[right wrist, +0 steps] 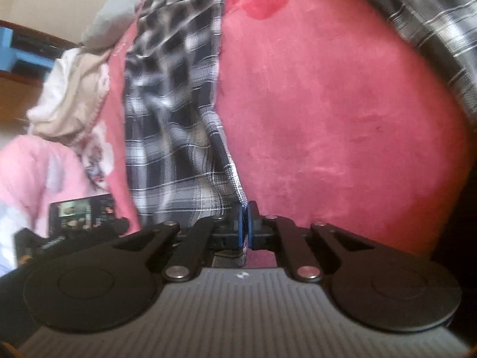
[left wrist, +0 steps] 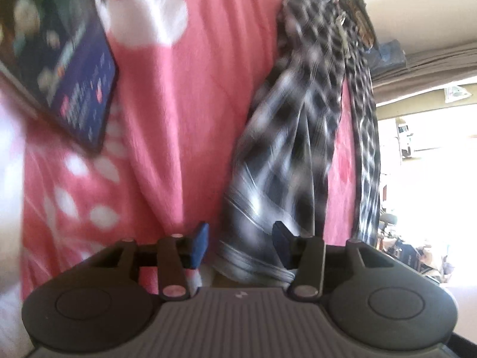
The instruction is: Fold clothes
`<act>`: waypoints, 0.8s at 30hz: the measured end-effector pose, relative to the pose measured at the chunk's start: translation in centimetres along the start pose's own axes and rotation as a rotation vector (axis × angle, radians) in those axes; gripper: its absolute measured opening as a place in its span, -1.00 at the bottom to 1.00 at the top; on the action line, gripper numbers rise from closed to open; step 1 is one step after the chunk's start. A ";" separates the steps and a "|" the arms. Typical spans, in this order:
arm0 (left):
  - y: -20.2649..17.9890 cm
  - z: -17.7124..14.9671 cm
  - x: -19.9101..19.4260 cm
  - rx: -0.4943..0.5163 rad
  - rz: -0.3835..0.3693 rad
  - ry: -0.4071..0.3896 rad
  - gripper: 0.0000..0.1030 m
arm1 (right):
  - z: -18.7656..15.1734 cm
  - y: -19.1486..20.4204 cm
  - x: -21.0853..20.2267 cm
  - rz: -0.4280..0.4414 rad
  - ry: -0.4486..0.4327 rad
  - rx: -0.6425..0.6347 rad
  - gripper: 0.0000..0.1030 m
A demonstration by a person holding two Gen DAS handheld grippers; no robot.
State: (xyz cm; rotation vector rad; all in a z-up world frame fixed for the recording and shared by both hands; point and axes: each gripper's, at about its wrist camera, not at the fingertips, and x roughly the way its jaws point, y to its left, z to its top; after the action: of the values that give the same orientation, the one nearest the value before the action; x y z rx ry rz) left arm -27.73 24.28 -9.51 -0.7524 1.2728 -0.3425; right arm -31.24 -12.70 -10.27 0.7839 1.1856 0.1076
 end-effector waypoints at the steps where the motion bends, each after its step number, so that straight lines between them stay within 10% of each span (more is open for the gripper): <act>1: 0.1 0.2 -0.2 -0.002 0.006 -0.011 -0.04 | 0.1 -0.3 -0.1 -0.016 -0.007 0.005 -0.97; 18: -0.7 -0.4 2.3 0.074 -0.017 -0.045 -0.09 | 0.0 -1.1 -0.3 -0.061 -0.044 0.062 -0.96; 21: -1.1 -0.5 1.6 0.060 0.006 -0.090 -0.83 | 0.0 -1.2 -0.4 -0.053 -0.048 0.068 -0.95; 24: -2.5 -0.2 -0.9 0.097 -0.045 -0.183 -0.86 | 0.1 -1.2 -0.4 -0.050 -0.049 0.067 -0.95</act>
State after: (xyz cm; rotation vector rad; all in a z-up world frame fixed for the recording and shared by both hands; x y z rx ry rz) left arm -27.72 22.96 -7.17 -0.7137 1.0610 -0.3613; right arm -31.70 -13.76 -10.66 0.8107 1.1665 0.0072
